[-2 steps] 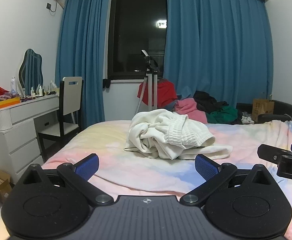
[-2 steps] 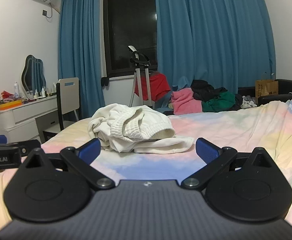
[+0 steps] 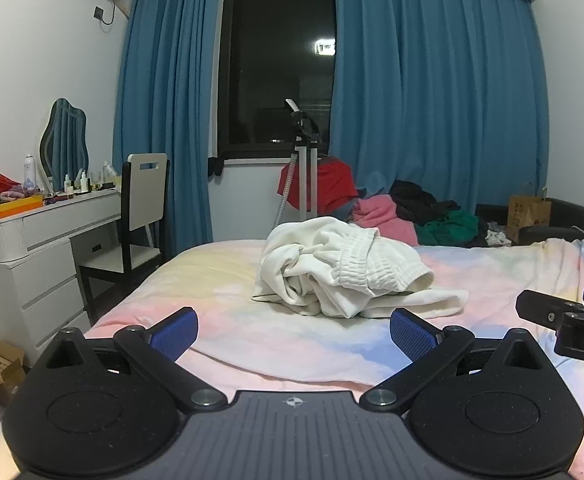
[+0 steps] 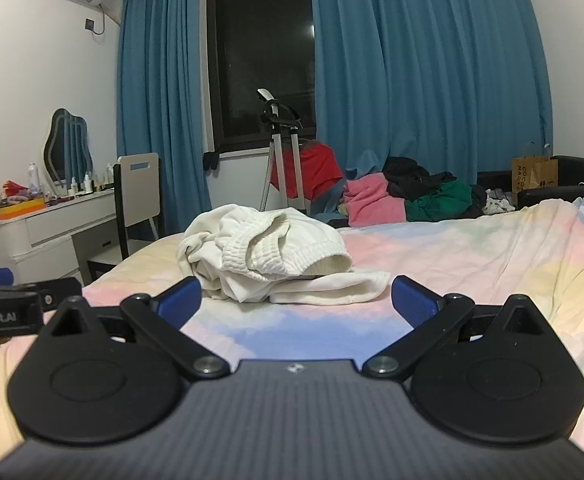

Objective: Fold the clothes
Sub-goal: 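Reach both grippers toward the crumpled white sweatshirt on the bed, then grasp the sweatshirt cuff with the left gripper and lift it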

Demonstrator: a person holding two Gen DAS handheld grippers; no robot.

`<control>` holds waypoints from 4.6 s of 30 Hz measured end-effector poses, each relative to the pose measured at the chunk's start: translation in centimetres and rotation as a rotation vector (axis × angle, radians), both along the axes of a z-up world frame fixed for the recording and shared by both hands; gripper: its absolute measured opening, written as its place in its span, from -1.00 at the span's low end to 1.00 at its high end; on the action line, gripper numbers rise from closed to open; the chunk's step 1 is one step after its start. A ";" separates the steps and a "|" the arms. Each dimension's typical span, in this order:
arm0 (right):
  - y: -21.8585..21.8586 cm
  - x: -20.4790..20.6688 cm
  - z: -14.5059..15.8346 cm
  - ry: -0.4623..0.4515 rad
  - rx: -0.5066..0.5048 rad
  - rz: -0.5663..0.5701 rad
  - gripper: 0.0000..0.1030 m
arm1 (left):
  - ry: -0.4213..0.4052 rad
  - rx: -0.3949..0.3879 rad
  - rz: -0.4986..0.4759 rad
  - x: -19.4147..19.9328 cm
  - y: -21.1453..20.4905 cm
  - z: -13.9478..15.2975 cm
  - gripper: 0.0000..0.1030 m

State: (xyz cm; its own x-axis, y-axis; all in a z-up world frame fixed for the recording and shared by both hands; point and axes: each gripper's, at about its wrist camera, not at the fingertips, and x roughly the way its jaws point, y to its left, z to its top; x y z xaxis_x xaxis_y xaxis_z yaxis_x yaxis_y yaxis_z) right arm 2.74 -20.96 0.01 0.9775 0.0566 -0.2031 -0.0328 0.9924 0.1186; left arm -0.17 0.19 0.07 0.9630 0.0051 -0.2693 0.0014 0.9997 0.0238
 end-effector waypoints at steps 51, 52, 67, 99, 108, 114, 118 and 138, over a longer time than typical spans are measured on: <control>-0.5 5.1 6.4 0.004 0.032 -0.030 -0.62 | 0.061 0.039 -0.037 5.2 -0.4 -3.7 0.99; -0.9 5.3 6.1 0.000 0.029 -0.037 -0.62 | 0.069 0.043 -0.046 6.2 -0.7 -3.8 0.99; -6.2 10.1 -3.0 0.137 0.169 -0.153 -0.76 | -0.047 0.335 -0.114 25.0 -11.2 -4.2 0.85; -4.9 12.2 -6.3 0.068 0.145 -0.115 -0.73 | -0.033 -0.059 0.025 16.7 2.1 6.2 -0.89; -2.7 8.8 -4.6 0.097 0.070 -0.063 -0.67 | 0.051 -0.146 0.101 9.7 13.7 2.2 -0.89; 0.6 9.0 -6.5 0.268 0.083 0.111 0.29 | 0.118 -0.244 0.165 10.2 19.0 -1.0 -0.88; 3.6 11.0 -8.4 0.342 -0.018 0.184 0.28 | 0.131 -0.247 0.174 12.2 19.0 -1.3 -0.88; 5.0 8.9 -1.9 0.072 -0.124 0.222 -0.77 | 0.166 -0.303 0.210 15.9 19.5 -3.0 -0.85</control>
State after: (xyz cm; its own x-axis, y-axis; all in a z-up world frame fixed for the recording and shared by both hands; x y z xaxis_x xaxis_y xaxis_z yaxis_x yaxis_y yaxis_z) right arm 11.64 -15.93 -1.86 0.9266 0.2387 -0.2906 -0.2476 0.9688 0.0063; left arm 15.71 19.66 -2.97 0.8929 0.0932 -0.4404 -0.2243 0.9403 -0.2558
